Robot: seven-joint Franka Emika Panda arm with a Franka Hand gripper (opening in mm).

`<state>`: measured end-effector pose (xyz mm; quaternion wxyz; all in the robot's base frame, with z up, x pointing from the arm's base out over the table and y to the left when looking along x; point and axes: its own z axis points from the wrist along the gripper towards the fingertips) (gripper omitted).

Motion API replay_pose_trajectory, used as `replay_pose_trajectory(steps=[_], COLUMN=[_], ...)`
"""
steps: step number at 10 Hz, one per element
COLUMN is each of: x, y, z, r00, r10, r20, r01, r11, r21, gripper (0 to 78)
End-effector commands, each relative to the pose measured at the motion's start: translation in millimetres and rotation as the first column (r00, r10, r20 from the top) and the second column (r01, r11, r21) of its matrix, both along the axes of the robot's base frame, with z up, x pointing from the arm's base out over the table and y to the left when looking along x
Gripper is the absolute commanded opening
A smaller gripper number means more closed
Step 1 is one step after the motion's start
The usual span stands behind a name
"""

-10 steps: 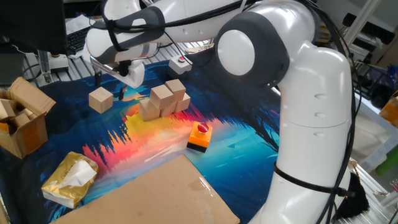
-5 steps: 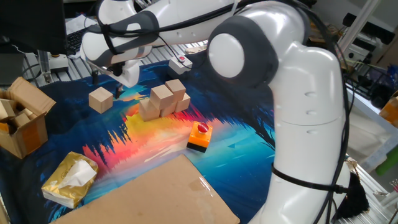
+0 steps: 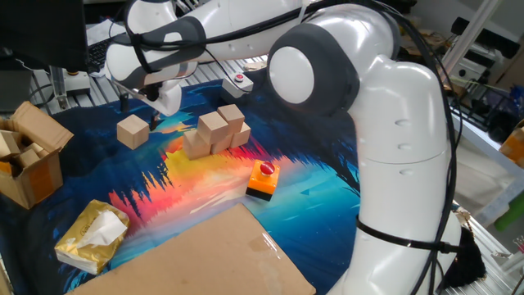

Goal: Stack the blocks into a pyramid shape

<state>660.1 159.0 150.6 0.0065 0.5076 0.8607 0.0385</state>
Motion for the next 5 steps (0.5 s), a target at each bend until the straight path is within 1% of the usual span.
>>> replay_pose_trajectory(steps=[1, 5], x=[20.1, 24.1], y=[2.9, 5.3], z=[-9.4, -15.3], r00=[0.999, 0.999], r10=[-0.03, -0.042], r20=[0.013, 0.012], r01=[0.03, 0.042], r11=[1.0, 0.999], r21=[0.006, 0.008], gripper=[77.5, 77.5])
